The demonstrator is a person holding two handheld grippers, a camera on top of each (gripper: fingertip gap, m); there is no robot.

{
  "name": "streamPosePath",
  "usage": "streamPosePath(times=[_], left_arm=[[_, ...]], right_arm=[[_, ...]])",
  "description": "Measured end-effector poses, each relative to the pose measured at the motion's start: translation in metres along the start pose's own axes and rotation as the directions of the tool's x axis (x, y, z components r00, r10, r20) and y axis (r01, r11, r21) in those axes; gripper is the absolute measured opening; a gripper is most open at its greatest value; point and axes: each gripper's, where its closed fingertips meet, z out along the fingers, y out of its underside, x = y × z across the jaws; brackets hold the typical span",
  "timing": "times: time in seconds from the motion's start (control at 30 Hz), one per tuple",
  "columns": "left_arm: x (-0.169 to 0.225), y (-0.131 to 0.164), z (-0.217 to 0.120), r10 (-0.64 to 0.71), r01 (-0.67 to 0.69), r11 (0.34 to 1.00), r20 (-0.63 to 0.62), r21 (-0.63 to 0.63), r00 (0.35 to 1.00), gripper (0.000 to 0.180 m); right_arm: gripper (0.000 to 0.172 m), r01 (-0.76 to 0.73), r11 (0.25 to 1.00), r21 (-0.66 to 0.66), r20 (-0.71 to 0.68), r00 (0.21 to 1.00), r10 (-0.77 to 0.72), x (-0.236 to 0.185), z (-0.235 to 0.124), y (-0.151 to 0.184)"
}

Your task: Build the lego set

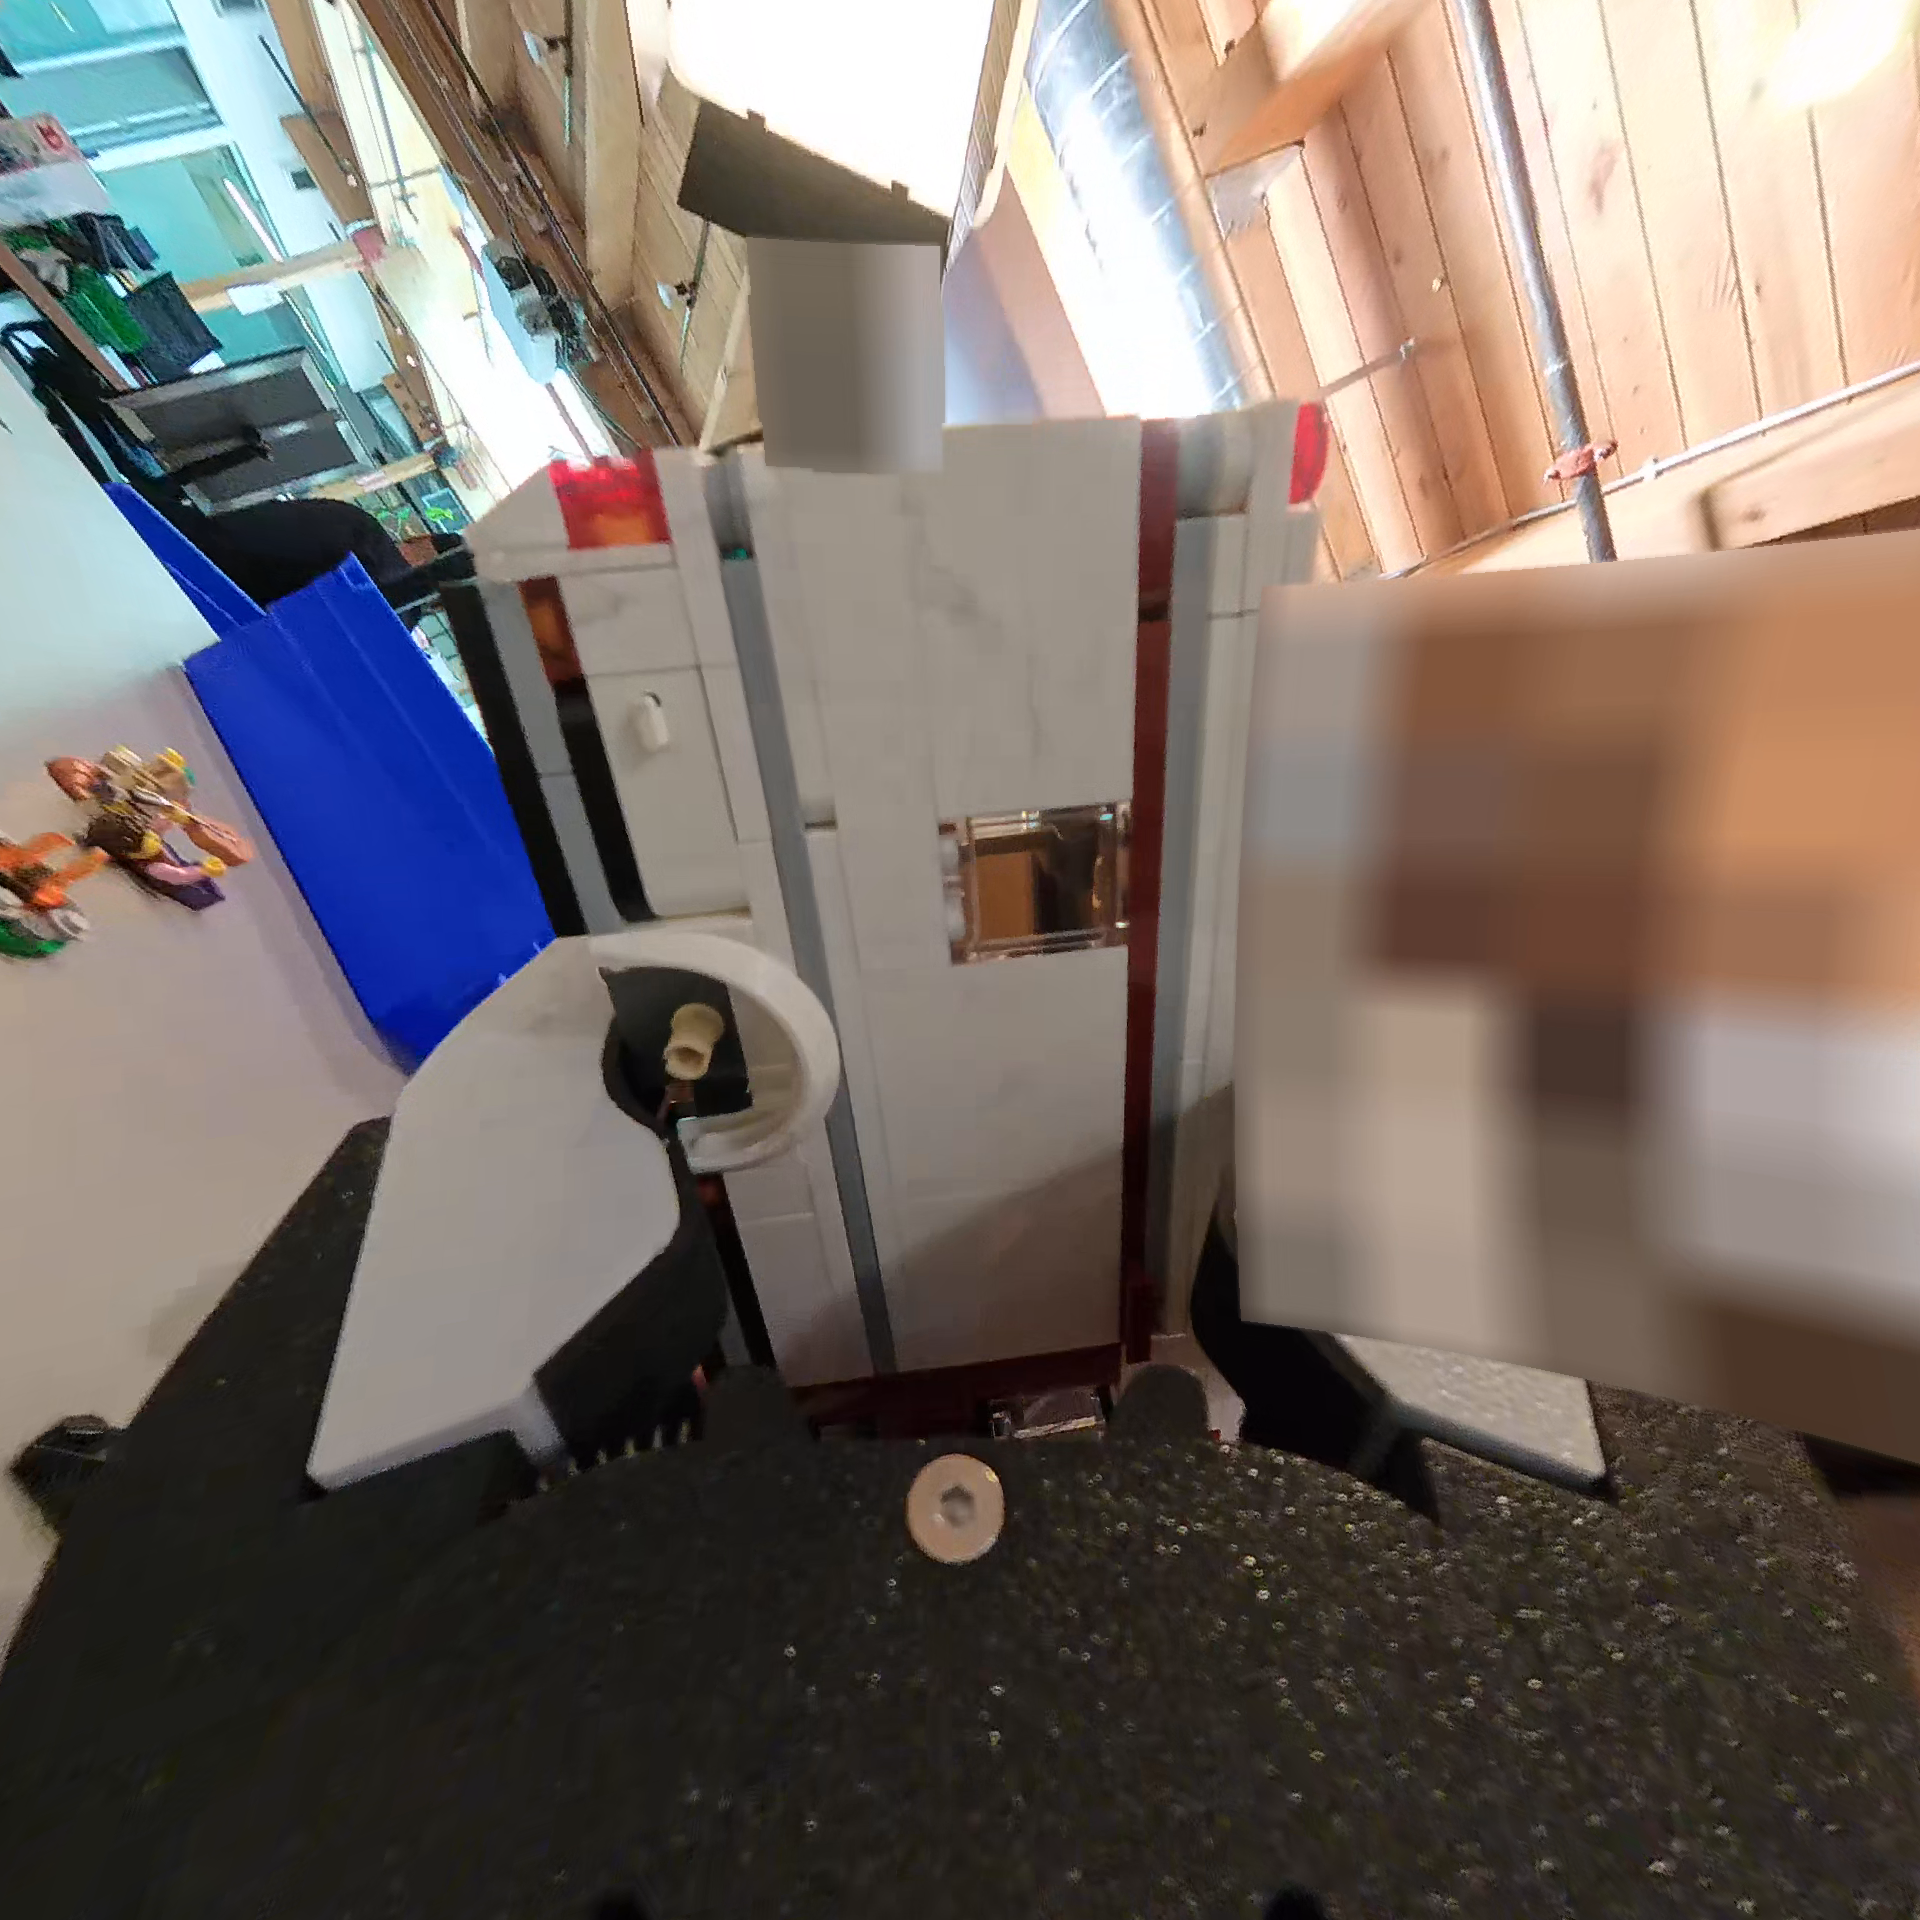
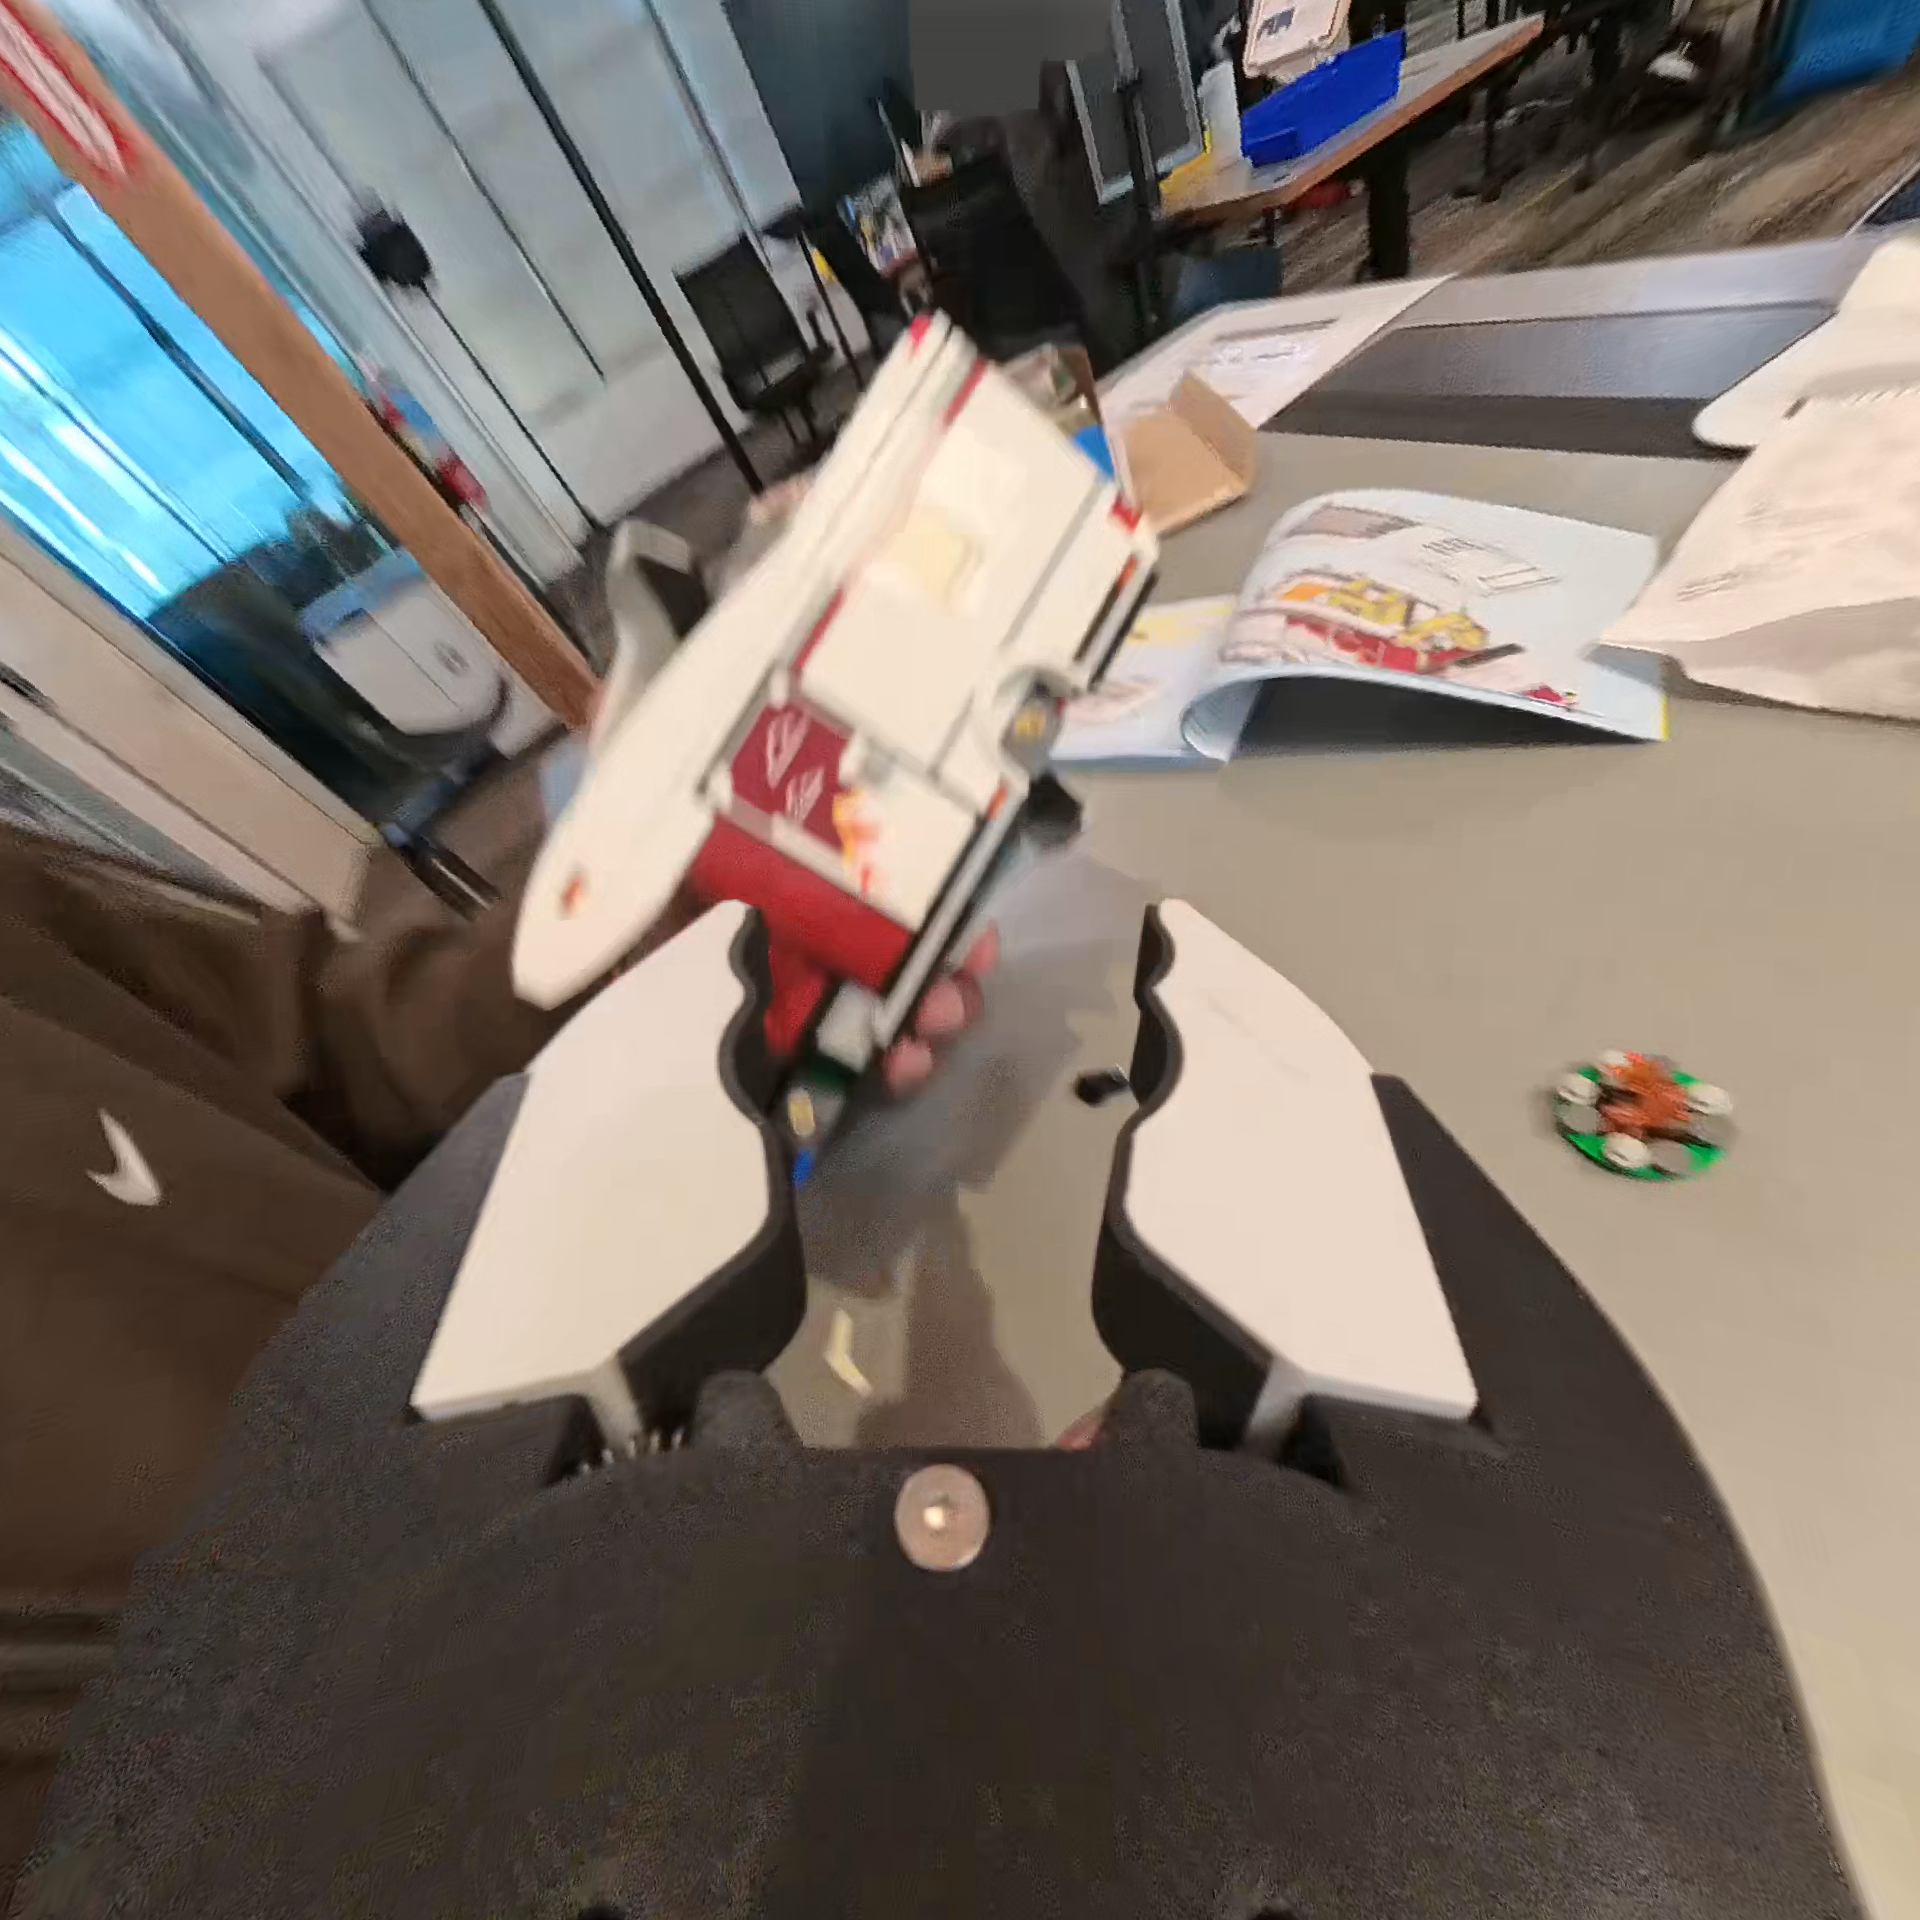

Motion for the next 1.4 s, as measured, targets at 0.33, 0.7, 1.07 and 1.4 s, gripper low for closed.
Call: streamPosePath(times=[0.33, 0.7, 1.07, 1.4], left_arm=[[0.004, 0.019, 0.004, 0.155, -0.154, 0.988, 0.026, -0.029, 0.988, 0.115], [0.009, 0.031, 0.01, 0.341, -0.338, 0.935, 0.008, -0.108, 0.94, 0.114], [0.015, 0.043, 0.012, 0.448, -0.443, 0.876, -0.016, -0.192, 0.894, 0.113], [0.016, 0.054, 0.014, 0.529, -0.516, 0.818, -0.023, -0.254, 0.848, 0.113]], right_arm=[[0.099, -0.196, 0.972, -0.131, 0.11, 0.971, 0.21, -0.015, 0.047, -0.018], [0.096, -0.148, 0.984, -0.102, 0.128, 0.979, 0.16, -0.023, 0.056, -0.035], [0.087, -0.062, 0.995, -0.075, 0.168, 0.983, 0.074, -0.039, 0.049, -0.04], [0.088, -0.094, 0.995, -0.032, 0.253, 0.962, 0.099, -0.048, 0.04, -0.043]])
